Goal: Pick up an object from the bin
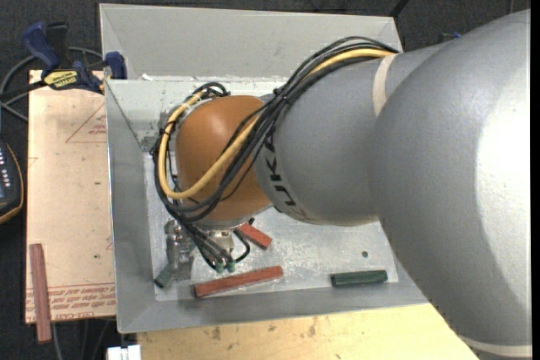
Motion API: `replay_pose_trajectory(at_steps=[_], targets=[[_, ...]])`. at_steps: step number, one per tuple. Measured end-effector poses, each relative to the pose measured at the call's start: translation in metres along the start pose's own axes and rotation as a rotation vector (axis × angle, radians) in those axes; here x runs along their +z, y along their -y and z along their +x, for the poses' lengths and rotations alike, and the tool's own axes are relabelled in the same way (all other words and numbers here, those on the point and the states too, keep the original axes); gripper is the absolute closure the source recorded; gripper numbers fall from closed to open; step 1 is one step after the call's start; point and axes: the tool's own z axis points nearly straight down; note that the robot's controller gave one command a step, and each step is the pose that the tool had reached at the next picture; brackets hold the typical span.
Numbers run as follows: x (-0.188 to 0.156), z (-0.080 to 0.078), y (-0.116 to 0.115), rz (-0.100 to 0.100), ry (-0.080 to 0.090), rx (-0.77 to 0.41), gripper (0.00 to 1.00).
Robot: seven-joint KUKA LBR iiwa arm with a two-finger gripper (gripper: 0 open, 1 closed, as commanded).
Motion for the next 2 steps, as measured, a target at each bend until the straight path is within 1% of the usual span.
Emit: replay_pose_trajectory(at_steps=[1, 2], targets=[[-0.011, -0.010, 0.018, 0.000, 0.002, 0.200, 1.00], [-0.002, -0.013, 0.000, -0.001, 0.002, -0.009, 1.00]])
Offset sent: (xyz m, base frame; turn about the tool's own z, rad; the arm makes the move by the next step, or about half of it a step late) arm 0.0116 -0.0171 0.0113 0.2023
